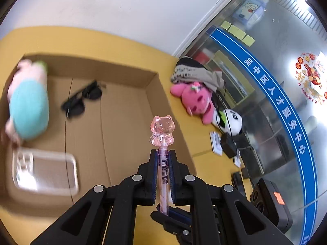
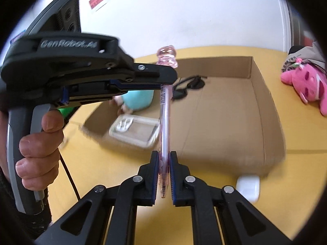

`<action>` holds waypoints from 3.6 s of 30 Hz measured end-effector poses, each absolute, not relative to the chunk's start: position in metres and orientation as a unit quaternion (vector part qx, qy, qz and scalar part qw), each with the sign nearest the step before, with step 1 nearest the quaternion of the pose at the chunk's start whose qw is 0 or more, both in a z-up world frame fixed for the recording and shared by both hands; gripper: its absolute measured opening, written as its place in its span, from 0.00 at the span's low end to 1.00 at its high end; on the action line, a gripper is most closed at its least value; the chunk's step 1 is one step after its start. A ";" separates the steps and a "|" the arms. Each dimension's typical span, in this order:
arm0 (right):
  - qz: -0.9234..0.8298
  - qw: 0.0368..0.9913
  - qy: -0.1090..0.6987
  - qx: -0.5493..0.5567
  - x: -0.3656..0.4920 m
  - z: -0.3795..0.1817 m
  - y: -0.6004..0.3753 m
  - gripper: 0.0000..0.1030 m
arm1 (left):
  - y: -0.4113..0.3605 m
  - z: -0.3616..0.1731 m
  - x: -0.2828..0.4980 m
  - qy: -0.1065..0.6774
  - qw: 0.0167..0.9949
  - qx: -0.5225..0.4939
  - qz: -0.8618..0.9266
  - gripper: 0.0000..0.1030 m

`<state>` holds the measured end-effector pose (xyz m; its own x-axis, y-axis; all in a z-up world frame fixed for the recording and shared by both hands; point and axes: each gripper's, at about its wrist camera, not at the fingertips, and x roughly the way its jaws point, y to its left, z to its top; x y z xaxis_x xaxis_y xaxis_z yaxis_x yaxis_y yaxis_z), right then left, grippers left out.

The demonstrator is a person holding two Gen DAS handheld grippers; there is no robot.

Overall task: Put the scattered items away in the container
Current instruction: 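Carry the pink pen with the left gripper over the box, then withdraw both grippers from the box toward the white earbud case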

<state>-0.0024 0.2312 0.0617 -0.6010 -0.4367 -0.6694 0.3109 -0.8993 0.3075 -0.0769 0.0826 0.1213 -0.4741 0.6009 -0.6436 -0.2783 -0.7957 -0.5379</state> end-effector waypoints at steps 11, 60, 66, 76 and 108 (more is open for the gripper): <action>-0.858 0.202 -0.123 0.457 -0.150 0.063 0.255 0.09 | 0.104 0.102 -0.241 -0.162 0.260 -0.502 0.809 0.10; -0.918 0.040 0.015 0.394 -0.015 0.073 0.250 0.70 | 0.084 0.116 -0.020 -0.013 0.137 -0.304 0.943 0.99; -0.921 0.047 0.024 0.387 0.006 0.070 0.240 0.70 | 0.080 0.103 0.017 -0.020 0.126 -0.303 0.944 0.99; -0.923 0.055 0.025 0.381 0.021 0.066 0.232 0.70 | 0.071 0.091 0.044 -0.035 0.119 -0.310 0.943 0.99; -0.881 0.026 -0.001 0.472 0.004 -0.047 0.281 0.67 | 0.105 0.015 0.039 -0.060 0.209 -0.427 0.878 0.99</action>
<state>0.0044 0.2809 -0.0474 -0.5531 -0.0472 -0.8318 0.0459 -0.9986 0.0261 0.0388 0.1047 0.0154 -0.5487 0.4185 -0.7237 -0.3156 -0.9053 -0.2843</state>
